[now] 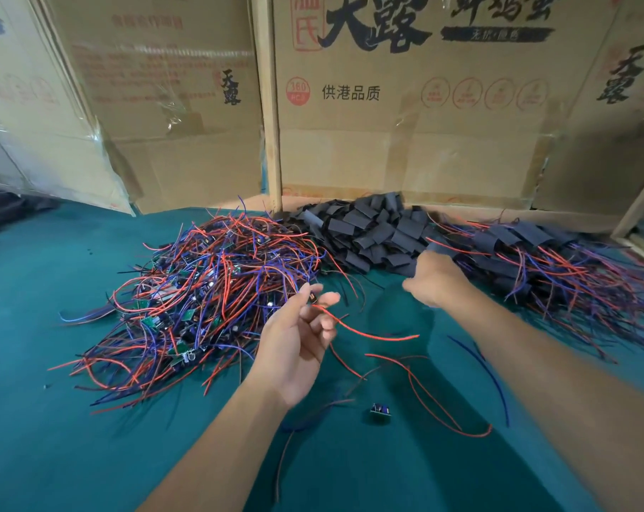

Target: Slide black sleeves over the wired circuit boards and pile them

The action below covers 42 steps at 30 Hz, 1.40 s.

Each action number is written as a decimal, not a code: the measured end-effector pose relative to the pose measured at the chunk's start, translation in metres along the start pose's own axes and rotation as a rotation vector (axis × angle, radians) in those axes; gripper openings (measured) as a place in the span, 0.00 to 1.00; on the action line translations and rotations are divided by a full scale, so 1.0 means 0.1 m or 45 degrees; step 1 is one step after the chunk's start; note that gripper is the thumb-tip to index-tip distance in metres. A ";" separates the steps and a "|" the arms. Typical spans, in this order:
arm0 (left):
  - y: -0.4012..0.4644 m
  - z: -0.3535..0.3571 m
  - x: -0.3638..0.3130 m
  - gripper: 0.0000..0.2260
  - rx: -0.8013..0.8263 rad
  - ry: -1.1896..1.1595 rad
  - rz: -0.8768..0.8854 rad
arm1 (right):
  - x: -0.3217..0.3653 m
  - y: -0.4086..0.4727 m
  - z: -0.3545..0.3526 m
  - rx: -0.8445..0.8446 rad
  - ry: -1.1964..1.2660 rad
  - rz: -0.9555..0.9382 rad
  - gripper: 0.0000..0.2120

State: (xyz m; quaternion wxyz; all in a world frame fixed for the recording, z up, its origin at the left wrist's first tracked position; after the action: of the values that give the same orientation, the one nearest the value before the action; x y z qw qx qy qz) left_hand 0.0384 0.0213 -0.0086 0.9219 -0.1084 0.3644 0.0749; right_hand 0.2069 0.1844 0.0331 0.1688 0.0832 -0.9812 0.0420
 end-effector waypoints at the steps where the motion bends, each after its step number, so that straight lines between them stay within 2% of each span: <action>1: 0.01 -0.01 0.00 0.11 0.014 0.017 0.016 | 0.00 -0.15 -0.01 -0.005 0.148 -0.057 0.07; 5: 0.04 -0.04 -0.02 0.18 0.052 0.028 0.039 | -0.13 -0.90 0.05 0.121 0.840 -0.233 0.02; 7: 0.04 -0.03 -0.03 0.17 0.080 -0.001 0.021 | -0.23 -1.14 0.10 0.190 1.180 -0.199 0.03; 10: 0.02 -0.01 -0.02 0.15 0.189 -0.106 -0.037 | -0.22 -1.29 0.15 0.240 1.323 -0.197 0.04; 13: -0.05 0.05 0.01 0.14 0.381 -0.214 -0.158 | -0.04 -1.39 0.33 0.308 1.523 -0.184 0.07; 16: -0.12 0.11 0.03 0.19 0.549 -0.248 -0.238 | 0.10 -1.48 0.51 0.414 1.727 -0.128 0.10; 19: -0.17 0.15 0.03 0.20 0.624 -0.259 -0.276 | 0.19 -1.56 0.56 0.489 1.892 -0.069 0.12; 22: -0.23 0.19 0.08 0.21 0.674 -0.185 -0.314 | 0.35 -1.68 0.55 0.648 1.928 -0.240 0.16; 24: -0.27 0.22 0.11 0.21 0.718 -0.087 -0.324 | 0.41 -1.74 0.56 0.752 1.952 -0.311 0.14; 34: -0.35 0.25 0.01 0.23 0.971 -0.134 -0.329 | 0.34 -1.67 0.57 1.075 2.140 -0.347 0.11; 37: -0.32 0.22 0.01 0.22 0.952 -0.093 -0.284 | 0.34 -1.64 0.59 1.039 2.104 -0.322 0.07; 42: -0.22 0.20 0.00 0.20 0.777 -0.070 -0.181 | 0.22 -1.44 0.48 0.695 2.275 -0.056 0.09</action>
State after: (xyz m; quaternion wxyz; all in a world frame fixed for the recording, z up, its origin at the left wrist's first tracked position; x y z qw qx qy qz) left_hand 0.0562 0.0054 0.0090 0.9243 0.1501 0.3365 -0.0996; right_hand 0.1965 0.0344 0.0027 0.8360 0.0755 -0.4420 0.3162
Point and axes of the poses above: each hand's wrist, its own y-axis towards the middle knuckle, its own z-axis out of the palm, x = y × z, the point moved 3 cm from there along y, towards the middle knuckle, and after that the axes turned 2 degrees about -z, right-handed, at the moved point
